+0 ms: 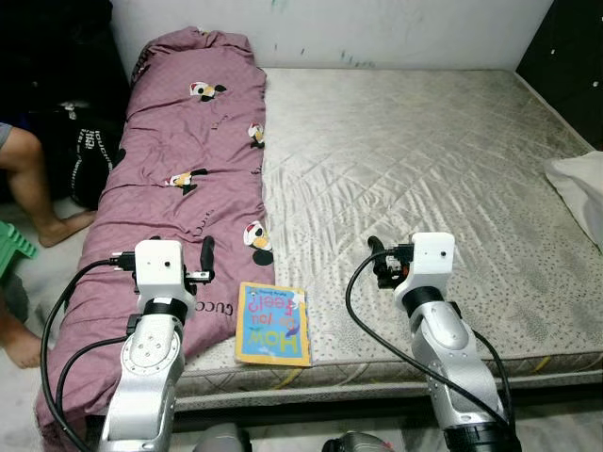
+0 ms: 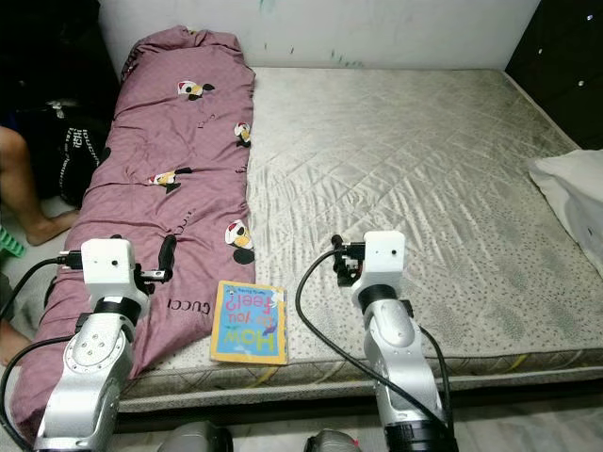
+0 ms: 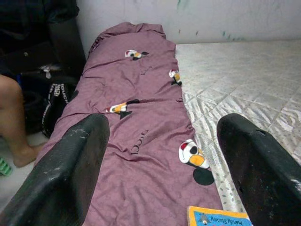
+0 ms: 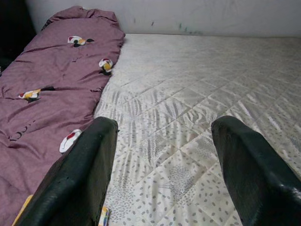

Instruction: Clean up the room

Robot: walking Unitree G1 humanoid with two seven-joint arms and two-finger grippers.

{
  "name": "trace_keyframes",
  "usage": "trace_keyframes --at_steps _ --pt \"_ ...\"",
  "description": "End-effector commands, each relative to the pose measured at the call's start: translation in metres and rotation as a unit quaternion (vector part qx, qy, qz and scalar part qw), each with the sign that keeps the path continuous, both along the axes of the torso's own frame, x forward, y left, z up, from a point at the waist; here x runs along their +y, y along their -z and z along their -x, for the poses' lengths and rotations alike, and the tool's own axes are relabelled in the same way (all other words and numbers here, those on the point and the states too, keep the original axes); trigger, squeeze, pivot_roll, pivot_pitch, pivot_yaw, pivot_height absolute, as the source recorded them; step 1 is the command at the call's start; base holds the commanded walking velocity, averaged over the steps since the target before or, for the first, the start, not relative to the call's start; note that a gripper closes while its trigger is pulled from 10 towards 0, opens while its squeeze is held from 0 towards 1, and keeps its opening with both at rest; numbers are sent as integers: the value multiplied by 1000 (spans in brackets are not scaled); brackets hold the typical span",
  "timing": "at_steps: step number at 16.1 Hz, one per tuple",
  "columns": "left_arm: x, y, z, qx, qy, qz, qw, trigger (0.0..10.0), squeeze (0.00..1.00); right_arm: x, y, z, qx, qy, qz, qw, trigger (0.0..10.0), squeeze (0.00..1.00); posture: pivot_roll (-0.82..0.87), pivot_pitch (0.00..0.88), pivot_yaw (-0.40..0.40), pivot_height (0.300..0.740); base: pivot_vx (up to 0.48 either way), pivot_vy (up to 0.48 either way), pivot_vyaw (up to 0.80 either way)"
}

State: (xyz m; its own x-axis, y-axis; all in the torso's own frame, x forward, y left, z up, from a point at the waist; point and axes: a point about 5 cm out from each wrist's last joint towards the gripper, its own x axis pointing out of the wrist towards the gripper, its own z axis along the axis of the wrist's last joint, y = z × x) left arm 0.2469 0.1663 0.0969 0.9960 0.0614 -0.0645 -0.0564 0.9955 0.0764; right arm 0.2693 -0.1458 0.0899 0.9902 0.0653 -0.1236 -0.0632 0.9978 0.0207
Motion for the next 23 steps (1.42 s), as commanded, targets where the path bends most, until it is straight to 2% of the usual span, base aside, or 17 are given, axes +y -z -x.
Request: trace_keyframes --at_steps 1,9,14,21,23 --pt "-3 -3 -2 -6 6 -11 1000 10000 0 -2 -4 -5 -11 11 0 1000 10000 0 22 1 -33 740 0 0 0" --pt "-3 -3 -3 -6 6 -9 1000 10000 0 -3 -4 -6 -10 15 -4 1000 10000 0 23 1 -32 740 0 0 0" --pt "-4 -3 -3 -6 7 -5 1000 10000 0 -4 -4 -6 -11 16 -2 1000 10000 0 20 2 -35 740 0 449 0" --pt "-3 -5 -3 -18 5 -9 1000 10000 0 -4 -4 -6 -8 16 -2 1000 10000 0 23 9 -37 740 0 0 0" --pt "-3 -6 -3 -19 9 -5 1000 10000 0 -4 -2 -7 -3 21 -8 1000 10000 0 23 12 -35 740 0 0 -800"
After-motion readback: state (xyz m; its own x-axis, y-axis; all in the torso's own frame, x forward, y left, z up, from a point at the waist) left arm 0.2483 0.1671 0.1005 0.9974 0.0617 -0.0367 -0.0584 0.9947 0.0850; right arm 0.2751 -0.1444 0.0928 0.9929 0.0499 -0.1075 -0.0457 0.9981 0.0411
